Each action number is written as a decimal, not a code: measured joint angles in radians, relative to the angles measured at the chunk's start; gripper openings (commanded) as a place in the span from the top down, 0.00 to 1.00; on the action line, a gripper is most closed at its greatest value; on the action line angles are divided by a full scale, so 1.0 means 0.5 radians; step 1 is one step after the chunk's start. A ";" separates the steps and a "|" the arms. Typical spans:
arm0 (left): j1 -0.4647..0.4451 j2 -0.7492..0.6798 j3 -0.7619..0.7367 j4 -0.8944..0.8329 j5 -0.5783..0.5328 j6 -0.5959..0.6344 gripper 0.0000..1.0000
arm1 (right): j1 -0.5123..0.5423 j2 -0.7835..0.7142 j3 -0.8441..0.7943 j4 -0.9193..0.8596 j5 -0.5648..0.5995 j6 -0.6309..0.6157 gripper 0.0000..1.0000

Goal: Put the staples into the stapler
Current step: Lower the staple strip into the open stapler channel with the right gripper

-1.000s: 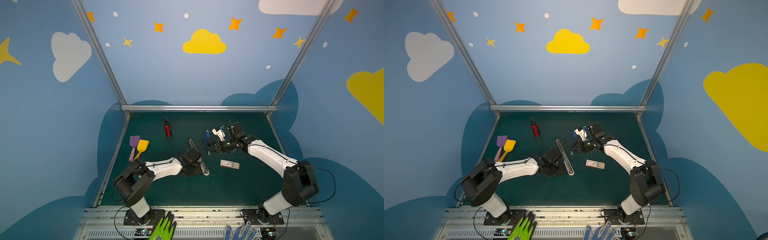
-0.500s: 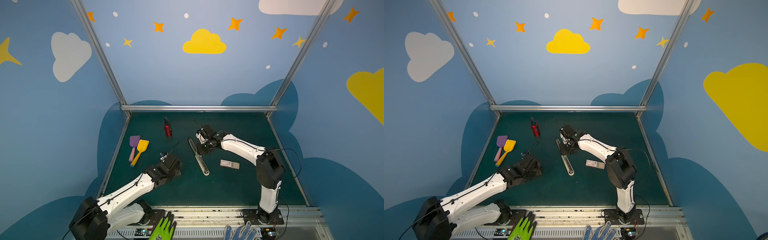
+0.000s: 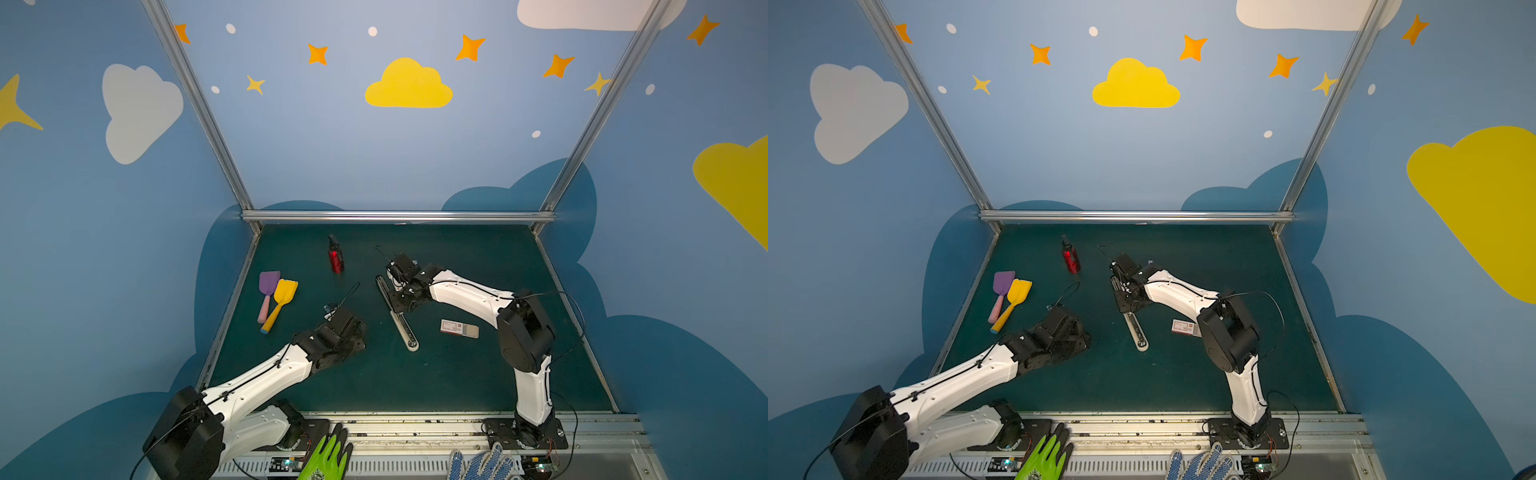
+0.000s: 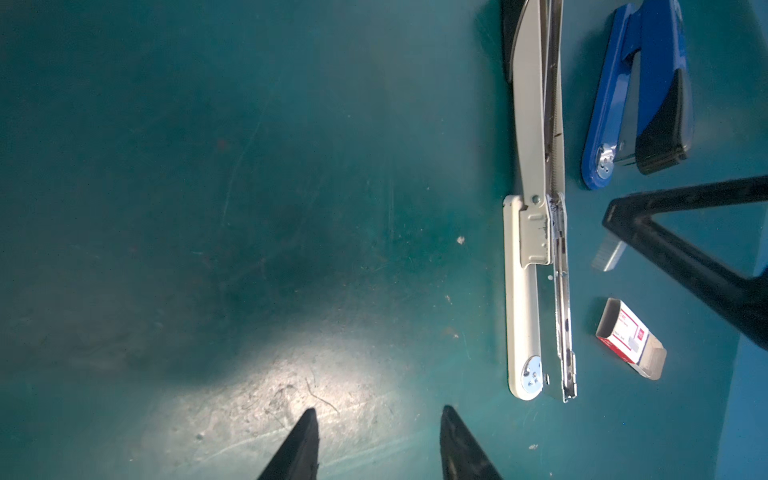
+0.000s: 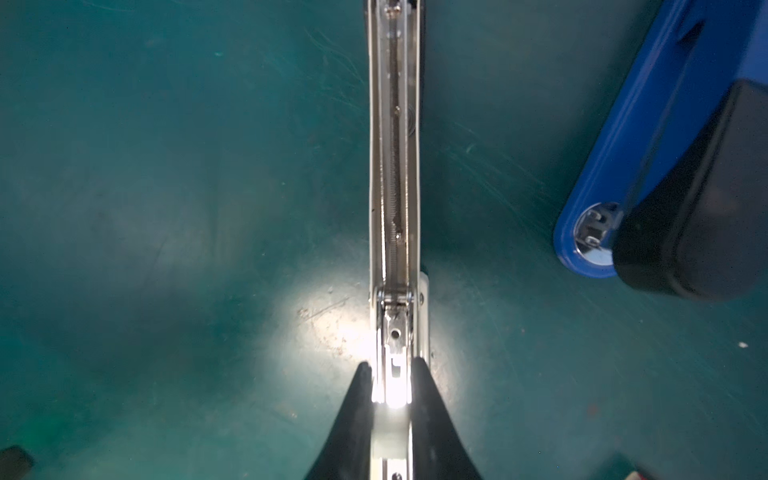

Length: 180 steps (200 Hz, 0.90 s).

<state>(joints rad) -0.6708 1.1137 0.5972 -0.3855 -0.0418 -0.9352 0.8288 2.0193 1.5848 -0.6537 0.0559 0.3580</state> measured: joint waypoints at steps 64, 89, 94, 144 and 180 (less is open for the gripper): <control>0.006 0.006 -0.022 0.047 0.029 -0.010 0.52 | 0.008 0.055 0.028 0.012 0.034 0.001 0.82; 0.007 0.006 -0.044 0.063 0.037 -0.018 0.52 | 0.014 0.076 0.088 0.015 0.048 0.000 0.82; 0.007 0.006 -0.047 0.064 0.037 -0.021 0.52 | 0.015 0.080 0.099 0.014 0.053 0.000 0.82; 0.018 0.006 -0.078 0.085 0.054 -0.033 0.52 | 0.035 0.121 0.137 0.029 0.084 -0.010 0.82; 0.024 0.005 -0.090 0.100 0.063 -0.040 0.52 | 0.040 0.159 0.137 0.029 0.108 -0.017 0.82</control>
<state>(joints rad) -0.6590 1.1164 0.5522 -0.3355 -0.0105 -0.9550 0.8490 2.0991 1.6531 -0.6392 0.1101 0.3496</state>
